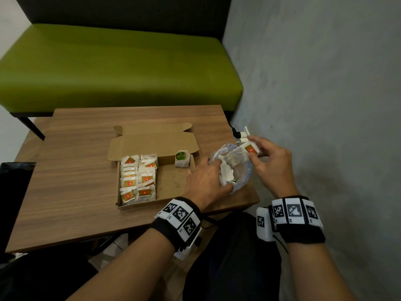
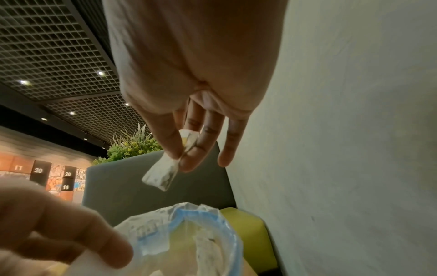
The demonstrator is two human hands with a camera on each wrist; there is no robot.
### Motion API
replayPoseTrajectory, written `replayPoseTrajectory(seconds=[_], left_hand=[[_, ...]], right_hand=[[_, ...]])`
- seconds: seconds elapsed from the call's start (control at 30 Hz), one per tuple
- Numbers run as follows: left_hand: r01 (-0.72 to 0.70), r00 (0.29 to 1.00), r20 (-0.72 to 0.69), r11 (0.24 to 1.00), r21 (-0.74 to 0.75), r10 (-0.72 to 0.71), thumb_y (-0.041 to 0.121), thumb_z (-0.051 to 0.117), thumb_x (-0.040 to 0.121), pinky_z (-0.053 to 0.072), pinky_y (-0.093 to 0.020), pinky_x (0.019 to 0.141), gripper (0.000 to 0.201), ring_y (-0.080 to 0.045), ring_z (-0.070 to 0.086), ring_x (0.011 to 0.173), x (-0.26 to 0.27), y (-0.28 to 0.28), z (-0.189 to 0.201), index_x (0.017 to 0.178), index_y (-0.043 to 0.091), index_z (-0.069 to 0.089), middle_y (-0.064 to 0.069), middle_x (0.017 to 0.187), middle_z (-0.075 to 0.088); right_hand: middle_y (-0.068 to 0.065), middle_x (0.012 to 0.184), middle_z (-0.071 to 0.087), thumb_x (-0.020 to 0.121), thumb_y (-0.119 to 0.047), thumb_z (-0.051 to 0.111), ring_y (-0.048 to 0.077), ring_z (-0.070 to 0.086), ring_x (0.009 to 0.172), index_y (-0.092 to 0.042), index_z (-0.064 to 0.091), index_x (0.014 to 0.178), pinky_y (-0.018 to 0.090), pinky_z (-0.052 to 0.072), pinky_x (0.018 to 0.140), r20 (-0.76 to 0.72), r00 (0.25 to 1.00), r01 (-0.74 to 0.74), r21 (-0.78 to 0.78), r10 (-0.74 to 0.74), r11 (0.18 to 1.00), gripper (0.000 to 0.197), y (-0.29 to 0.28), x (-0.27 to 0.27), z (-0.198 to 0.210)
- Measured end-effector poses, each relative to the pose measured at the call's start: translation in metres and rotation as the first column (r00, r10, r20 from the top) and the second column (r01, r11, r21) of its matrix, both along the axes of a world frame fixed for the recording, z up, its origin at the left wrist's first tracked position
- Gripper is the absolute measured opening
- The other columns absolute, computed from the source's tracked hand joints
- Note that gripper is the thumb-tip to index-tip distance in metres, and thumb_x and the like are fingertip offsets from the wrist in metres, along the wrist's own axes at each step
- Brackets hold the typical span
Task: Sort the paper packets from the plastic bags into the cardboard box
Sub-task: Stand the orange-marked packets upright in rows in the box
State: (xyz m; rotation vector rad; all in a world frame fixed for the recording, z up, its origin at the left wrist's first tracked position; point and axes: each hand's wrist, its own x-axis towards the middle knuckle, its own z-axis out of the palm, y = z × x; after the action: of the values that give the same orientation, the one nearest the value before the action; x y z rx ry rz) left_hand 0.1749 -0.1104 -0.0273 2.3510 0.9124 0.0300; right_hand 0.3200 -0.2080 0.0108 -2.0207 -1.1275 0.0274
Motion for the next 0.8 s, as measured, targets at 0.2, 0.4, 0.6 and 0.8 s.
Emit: replayPoseTrajectory(seconds=[0.2,0.4,0.6,0.8], left_hand=[[-0.01,0.997,0.078,0.998,0.06,0.006,0.049,0.061,0.089,0.028,-0.051,0.113,0.056,-0.022,0.036,0.139,-0.01,0.002,0.012,0.139,0.03,0.046,-0.001,0.154,0.032],[-0.097,0.892,0.425,0.984,-0.148,0.152,0.041,0.059,0.095,0.045,-0.03,0.097,0.039,-0.007,0.052,0.111,-0.03,0.009,0.025,0.13,0.024,0.055,0.008,0.124,0.059],[-0.126,0.842,0.485,0.96,-0.251,0.237,0.029,0.063,0.094,0.049,-0.019,0.07,0.008,-0.002,0.061,0.084,-0.06,0.027,0.024,0.099,0.029,0.07,0.012,0.089,0.068],[-0.164,0.801,0.512,0.937,-0.31,0.31,0.027,0.066,0.093,0.056,-0.028,0.069,0.009,-0.008,0.067,0.078,-0.092,0.046,0.019,0.099,0.023,0.071,0.008,0.081,0.071]], right_hand=[[-0.004,0.08,0.074,0.079,0.001,0.077,0.006,0.071,0.076,-0.021,0.057,0.127,0.029,0.059,0.078,-0.309,0.951,-0.014,-0.044,0.0,0.999,0.057,0.003,0.002,-0.002],[-0.003,0.079,0.075,0.078,0.007,0.075,0.007,0.071,0.072,-0.014,0.06,0.124,0.026,0.057,0.068,-0.521,0.846,-0.178,-0.072,0.115,0.981,0.053,0.006,-0.016,0.002],[0.001,0.086,0.076,0.078,0.006,0.076,0.014,0.073,0.083,-0.02,0.06,0.125,0.032,0.058,0.075,-0.579,0.782,-0.278,0.003,0.228,0.961,0.055,0.031,-0.052,0.001],[0.002,0.086,0.076,0.079,0.002,0.076,0.015,0.071,0.081,-0.019,0.061,0.125,0.035,0.059,0.081,-0.582,0.76,-0.313,0.065,0.291,0.948,0.053,0.056,-0.088,-0.004]])
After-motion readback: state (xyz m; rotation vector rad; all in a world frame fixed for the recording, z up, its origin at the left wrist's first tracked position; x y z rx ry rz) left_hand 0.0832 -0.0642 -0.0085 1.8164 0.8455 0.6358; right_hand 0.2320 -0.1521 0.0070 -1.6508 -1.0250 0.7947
